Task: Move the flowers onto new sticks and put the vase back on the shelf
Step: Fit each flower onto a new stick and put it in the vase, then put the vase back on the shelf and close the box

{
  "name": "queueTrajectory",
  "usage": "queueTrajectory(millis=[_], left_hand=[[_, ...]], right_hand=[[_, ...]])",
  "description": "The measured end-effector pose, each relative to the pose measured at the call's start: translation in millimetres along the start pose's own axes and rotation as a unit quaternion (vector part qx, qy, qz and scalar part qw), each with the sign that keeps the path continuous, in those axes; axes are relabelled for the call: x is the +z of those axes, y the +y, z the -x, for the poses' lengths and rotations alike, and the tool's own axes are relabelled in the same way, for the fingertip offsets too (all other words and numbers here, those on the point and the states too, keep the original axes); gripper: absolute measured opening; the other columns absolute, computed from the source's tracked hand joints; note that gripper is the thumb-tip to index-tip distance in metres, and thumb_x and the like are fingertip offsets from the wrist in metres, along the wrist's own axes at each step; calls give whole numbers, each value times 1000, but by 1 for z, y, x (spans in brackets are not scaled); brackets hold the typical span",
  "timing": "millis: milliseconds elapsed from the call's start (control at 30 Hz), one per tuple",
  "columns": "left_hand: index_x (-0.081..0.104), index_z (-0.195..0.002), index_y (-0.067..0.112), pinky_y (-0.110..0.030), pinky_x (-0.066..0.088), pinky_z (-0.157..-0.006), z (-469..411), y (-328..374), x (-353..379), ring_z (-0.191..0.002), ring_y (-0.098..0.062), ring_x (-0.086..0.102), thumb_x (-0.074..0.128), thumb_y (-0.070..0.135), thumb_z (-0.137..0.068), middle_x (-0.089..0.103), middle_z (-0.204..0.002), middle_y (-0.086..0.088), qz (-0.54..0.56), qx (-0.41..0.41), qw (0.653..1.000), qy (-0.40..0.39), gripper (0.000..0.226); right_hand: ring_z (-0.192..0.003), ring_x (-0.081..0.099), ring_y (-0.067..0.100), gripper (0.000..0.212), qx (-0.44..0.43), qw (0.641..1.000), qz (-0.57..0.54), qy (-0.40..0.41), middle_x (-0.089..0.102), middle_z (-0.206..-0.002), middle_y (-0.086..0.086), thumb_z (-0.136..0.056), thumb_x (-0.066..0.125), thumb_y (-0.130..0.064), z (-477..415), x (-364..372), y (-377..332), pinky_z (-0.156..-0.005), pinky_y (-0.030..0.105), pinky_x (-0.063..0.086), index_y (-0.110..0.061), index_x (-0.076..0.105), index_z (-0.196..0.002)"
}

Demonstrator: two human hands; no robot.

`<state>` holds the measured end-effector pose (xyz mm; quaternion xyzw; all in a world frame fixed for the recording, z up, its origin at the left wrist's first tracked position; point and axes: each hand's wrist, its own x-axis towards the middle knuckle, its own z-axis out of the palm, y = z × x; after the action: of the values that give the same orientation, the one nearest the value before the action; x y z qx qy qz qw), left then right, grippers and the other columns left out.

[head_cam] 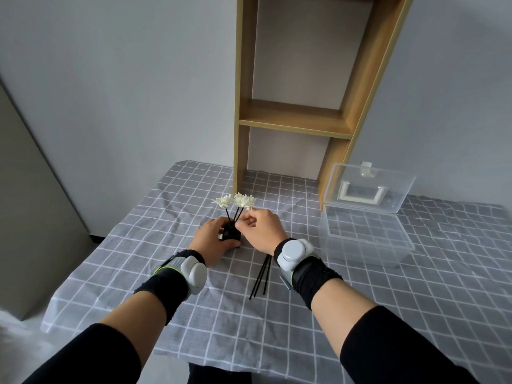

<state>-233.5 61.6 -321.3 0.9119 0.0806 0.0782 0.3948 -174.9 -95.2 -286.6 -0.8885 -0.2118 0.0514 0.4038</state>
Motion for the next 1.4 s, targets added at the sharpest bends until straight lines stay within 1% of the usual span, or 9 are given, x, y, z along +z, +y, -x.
queueTrajectory(millis=[233,400,500,600,667,767,833,1133,1400], left_hand=[[63,-120,26,-33,54,-91,1,23,-6,-104,-13,66,85,32,-77,65,-114,7,1,26,1000,-12,48],[64,-117,21,-27,50,-84,-2,63,-24,-102,-17,67,84,30,-78,68,-114,1,-13,65,998,-10,45],[65,-119,18,-33,53,-88,-7,93,-35,-101,-17,68,84,32,-79,70,-112,1,-23,84,996,-5,46],[64,-118,18,-33,54,-85,-15,121,-48,-96,-19,68,84,31,-78,71,-104,2,-26,100,995,3,46],[65,-115,20,-30,53,-80,-24,141,-56,-92,-19,68,84,33,-78,70,-98,4,-29,113,993,13,44],[65,-117,24,-26,49,-80,-43,176,-71,-91,-14,65,82,39,-78,68,-98,10,-45,135,989,36,45],[65,-119,25,-27,49,-82,-54,192,-79,-93,-13,65,81,41,-80,69,-101,10,-43,148,987,39,45],[66,-123,21,-40,56,-92,-126,256,-110,-99,-21,68,78,42,-83,73,-109,1,-54,183,980,58,46],[65,-126,20,-37,55,-90,-201,266,-93,-103,-24,66,76,43,-85,71,-115,-2,-87,152,983,59,48]], right_hand=[[-112,67,19,33,15,995,78,-61,73,-123,2,-96,63,-30,10,-38,2,-103,33,52,-18,71,-126],[-120,62,25,43,21,983,155,-96,66,-133,4,-98,60,-32,17,-84,-11,-98,30,46,-20,61,-139],[-120,61,28,45,6,976,195,-99,63,-133,6,-98,61,-31,19,-112,-23,-95,32,46,-19,58,-142],[-105,60,31,16,-17,971,221,-93,65,-116,7,-98,60,-27,18,-137,-39,-83,30,43,-27,67,-112],[-97,60,32,14,-23,969,233,-78,64,-103,6,-96,56,-21,14,-155,-49,-77,31,45,-30,64,-91],[-119,61,31,37,-31,970,238,-42,66,-130,7,-98,57,-24,2,-183,-64,-93,32,47,-20,62,-135],[-120,60,28,46,-33,971,235,-27,63,-134,6,-98,60,-32,-6,-195,-73,-94,32,47,-19,56,-142],[-101,65,37,23,-70,966,239,71,71,-109,12,-93,57,-23,-62,-252,-94,-86,42,56,-11,67,-111],[-86,65,36,19,-1,956,284,69,68,-94,15,-87,49,-8,-119,-265,-79,-75,37,56,-5,65,-98]])
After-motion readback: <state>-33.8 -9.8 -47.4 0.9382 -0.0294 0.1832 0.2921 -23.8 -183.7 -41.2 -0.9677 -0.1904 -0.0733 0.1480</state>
